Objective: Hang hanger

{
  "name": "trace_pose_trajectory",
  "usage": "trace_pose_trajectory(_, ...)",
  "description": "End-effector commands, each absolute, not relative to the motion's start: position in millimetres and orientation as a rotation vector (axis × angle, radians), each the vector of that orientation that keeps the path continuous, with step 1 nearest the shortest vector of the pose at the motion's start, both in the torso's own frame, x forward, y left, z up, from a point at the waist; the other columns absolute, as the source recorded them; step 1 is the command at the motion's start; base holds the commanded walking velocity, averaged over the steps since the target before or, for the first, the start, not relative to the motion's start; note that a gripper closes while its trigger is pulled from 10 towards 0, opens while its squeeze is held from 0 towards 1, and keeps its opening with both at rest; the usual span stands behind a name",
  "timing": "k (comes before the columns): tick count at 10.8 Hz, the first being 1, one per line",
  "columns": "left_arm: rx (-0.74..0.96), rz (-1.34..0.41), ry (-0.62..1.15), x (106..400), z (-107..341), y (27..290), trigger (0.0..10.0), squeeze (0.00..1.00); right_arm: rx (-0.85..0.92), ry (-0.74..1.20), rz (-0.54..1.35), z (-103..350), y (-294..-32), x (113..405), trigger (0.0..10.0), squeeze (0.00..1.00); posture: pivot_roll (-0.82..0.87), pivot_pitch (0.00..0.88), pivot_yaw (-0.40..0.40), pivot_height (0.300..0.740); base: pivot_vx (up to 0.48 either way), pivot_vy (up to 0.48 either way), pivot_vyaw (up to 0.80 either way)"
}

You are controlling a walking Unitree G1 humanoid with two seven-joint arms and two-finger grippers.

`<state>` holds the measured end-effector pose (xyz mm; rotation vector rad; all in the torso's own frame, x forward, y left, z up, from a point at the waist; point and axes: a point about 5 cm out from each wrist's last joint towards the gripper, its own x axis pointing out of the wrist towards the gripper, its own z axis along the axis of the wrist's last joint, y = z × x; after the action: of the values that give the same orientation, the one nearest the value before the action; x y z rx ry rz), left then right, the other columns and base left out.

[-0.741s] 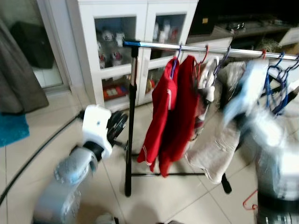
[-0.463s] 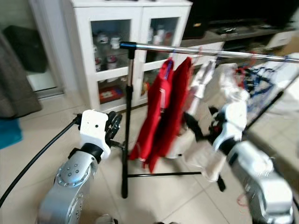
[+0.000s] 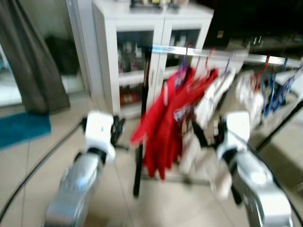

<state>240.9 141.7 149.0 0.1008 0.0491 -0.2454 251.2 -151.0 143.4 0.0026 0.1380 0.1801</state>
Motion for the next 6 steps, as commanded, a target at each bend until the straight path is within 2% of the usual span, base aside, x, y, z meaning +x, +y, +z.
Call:
trace_pose_trajectory(1, 0.092, -0.255, 0.014, 242.7, 154.5, 139.1, 10.0, 0.00, 0.016, 0.103, 0.169, 153.0, -153.1, 253.8, 10.0, 1.00, 0.10, 0.000, -0.104, 0.740, 0.000, 0.000, 0.00)
trace_pose_trajectory(2, 0.087, -0.248, 0.005, 243.8, 156.5, 140.0, 10.0, 0.00, 0.010, 0.108, 0.189, 152.7, -149.6, 254.9, 10.0, 0.03, 0.10, 0.000, -0.109, 0.740, 0.000, 0.000, 0.00)
trace_pose_trajectory(4, 0.074, -0.268, -0.002, 242.7, 158.8, 138.0, 10.0, 0.00, 0.013, 0.107, 0.221, 152.4, -144.0, 255.7, 10.0, 0.00, 0.11, 0.000, -0.115, 0.740, 0.266, 0.000, -0.80)
trace_pose_trajectory(5, 0.068, -0.296, -0.005, 241.0, 158.9, 135.0, 10.0, 0.00, 0.007, 0.107, 0.209, 152.8, -144.0, 256.9, 10.0, 0.00, 0.11, 0.000, -0.115, 0.740, 0.285, 0.000, -0.41)
trace_pose_trajectory(6, 0.069, -0.311, -0.005, 240.0, 158.9, 133.0, 10.0, 0.00, 0.003, 0.107, 0.204, 153.0, -144.5, 257.3, 10.0, 0.00, 0.11, 0.000, -0.116, 0.740, 0.289, 0.000, 0.00)
